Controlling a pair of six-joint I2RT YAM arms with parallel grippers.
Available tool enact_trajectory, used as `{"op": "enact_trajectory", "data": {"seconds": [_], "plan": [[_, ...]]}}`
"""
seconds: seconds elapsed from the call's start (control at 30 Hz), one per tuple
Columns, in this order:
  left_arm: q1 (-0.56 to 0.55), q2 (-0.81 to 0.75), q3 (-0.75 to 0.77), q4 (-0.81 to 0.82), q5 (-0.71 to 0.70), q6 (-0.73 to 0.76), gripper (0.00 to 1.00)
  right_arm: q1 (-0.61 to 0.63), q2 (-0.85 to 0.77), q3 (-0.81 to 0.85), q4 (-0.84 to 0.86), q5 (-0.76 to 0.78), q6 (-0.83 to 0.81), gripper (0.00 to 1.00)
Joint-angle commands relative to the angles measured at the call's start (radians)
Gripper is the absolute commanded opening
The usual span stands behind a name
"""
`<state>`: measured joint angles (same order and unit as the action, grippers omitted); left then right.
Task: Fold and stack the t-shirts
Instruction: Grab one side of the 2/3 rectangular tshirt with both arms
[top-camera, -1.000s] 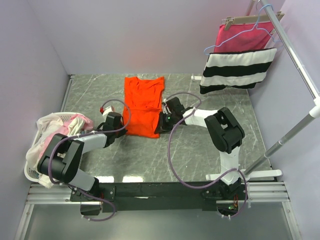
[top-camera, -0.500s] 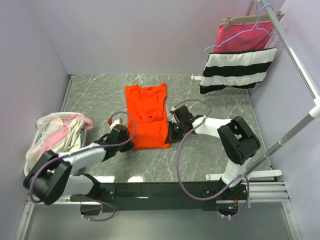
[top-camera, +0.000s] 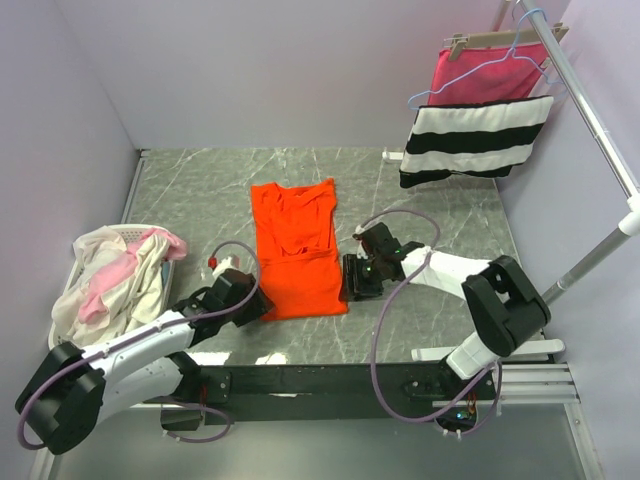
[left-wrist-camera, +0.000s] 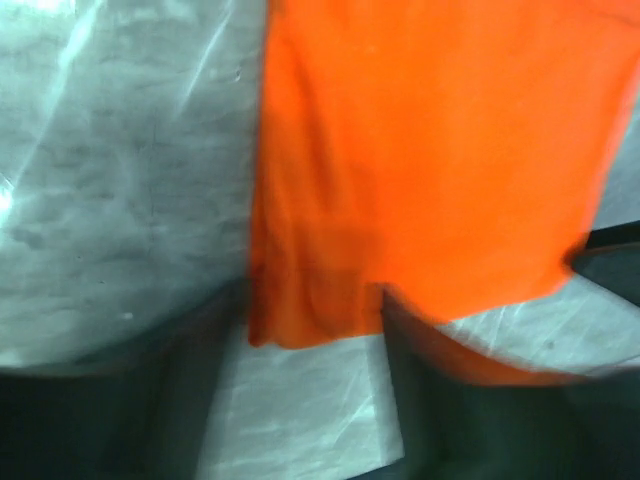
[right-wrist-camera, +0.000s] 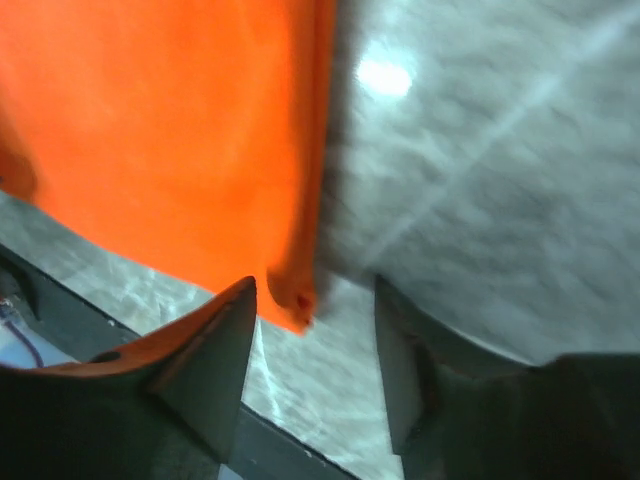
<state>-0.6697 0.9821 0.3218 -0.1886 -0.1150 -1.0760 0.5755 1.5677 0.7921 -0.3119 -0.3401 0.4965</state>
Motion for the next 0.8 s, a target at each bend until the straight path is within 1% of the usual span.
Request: {"op": "enact_trajectory", "data": {"seconds": [0.0,0.07,0.13,0.17,0.33,0.43,0.47,0.53,0.63,0.67,0.73,0.77], "plan": [[-0.007,-0.014,-0.020,-0.104,-0.043,-0.007,0.80,-0.011,-0.081,-0.040,-0.082,0.099,-0.024,0.63],[-0.008,-0.029,-0.032,-0.091,-0.032,-0.012,0.91,-0.016,-0.092,-0.050,-0.078,0.083,-0.023,0.64],[-0.008,-0.034,-0.039,-0.084,-0.025,-0.010,0.93,-0.017,-0.086,-0.060,-0.052,0.056,-0.012,0.65],[-0.010,-0.034,-0.043,-0.080,-0.014,-0.007,0.95,-0.017,-0.083,-0.073,-0.035,0.017,-0.009,0.65],[-0.008,-0.030,-0.069,-0.015,0.040,0.014,0.94,-0.014,-0.026,-0.106,0.071,-0.100,0.033,0.64],[-0.010,-0.022,-0.076,0.015,0.066,0.024,0.89,-0.014,0.001,-0.120,0.118,-0.140,0.056,0.63],[-0.008,-0.013,-0.078,0.020,0.072,0.027,0.85,-0.011,0.011,-0.120,0.125,-0.149,0.059,0.62],[-0.008,-0.002,-0.081,0.029,0.089,0.027,0.81,-0.006,0.032,-0.122,0.151,-0.178,0.066,0.61],[-0.008,0.013,-0.086,0.035,0.100,0.024,0.70,0.010,0.064,-0.114,0.160,-0.180,0.074,0.58],[-0.008,0.018,-0.087,0.037,0.101,0.024,0.60,0.015,0.072,-0.114,0.165,-0.180,0.074,0.57],[-0.010,0.020,-0.084,0.037,0.097,0.025,0.46,0.015,0.094,-0.113,0.177,-0.183,0.080,0.50],[-0.008,0.021,-0.082,0.037,0.095,0.025,0.32,0.015,0.100,-0.111,0.180,-0.181,0.080,0.47]]}}
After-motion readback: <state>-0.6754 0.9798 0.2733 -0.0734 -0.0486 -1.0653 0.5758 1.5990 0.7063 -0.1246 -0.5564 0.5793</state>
